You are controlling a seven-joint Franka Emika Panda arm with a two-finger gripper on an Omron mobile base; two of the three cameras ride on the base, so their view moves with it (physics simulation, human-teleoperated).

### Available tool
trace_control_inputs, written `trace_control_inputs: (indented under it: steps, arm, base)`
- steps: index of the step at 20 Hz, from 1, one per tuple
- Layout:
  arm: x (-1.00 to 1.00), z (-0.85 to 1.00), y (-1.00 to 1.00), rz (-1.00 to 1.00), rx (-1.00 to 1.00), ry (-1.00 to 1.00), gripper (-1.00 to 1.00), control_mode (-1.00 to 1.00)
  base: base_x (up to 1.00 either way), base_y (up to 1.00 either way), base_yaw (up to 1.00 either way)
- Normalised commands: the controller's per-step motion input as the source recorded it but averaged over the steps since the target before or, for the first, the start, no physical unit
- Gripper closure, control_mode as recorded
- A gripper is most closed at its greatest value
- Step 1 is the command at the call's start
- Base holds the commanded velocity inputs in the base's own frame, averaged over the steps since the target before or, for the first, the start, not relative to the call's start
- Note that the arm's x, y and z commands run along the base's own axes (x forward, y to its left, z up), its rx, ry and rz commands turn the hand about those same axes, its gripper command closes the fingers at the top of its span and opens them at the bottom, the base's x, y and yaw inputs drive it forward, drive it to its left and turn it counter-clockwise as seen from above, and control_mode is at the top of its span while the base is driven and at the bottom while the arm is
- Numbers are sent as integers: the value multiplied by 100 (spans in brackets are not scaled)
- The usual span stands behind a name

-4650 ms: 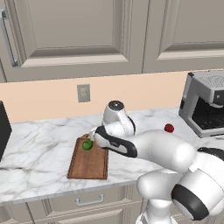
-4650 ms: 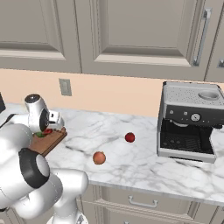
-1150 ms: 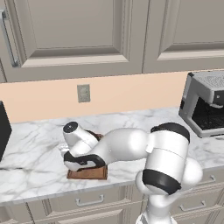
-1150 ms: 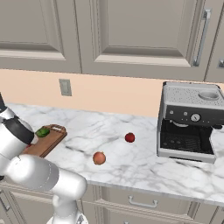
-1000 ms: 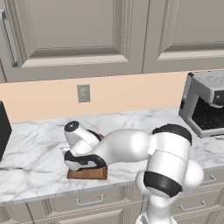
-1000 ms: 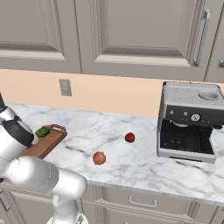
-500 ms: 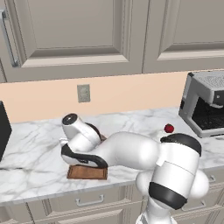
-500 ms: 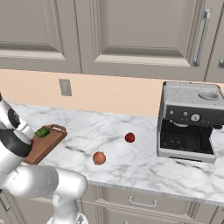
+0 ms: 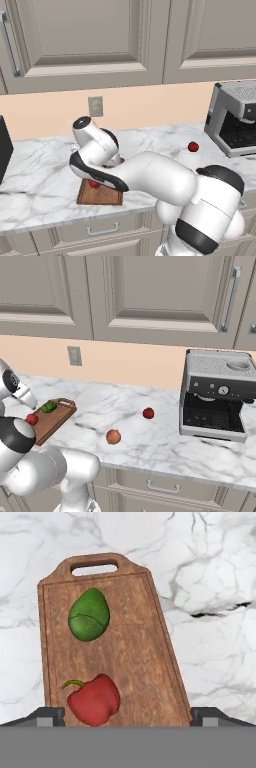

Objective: Place the avocado, onion, tomato, and bell pepper on the cutting board.

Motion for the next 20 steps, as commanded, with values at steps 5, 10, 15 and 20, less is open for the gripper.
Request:
trace_control_inputs:
  steps: [5,10,15,20]
  arm:
    - [-21,20,-51,-8,0,11,-100,-100]
    - [-12,10,-58,-7,0,10,-100,-100]
    - [-2,5,-60,-6,0,12,-100,-100]
    - [0,0,-65,-7,0,11,-100,-100]
  base:
    - [0,0,0]
    - [0,0,0]
    - [0,0,0]
    - [0,0,0]
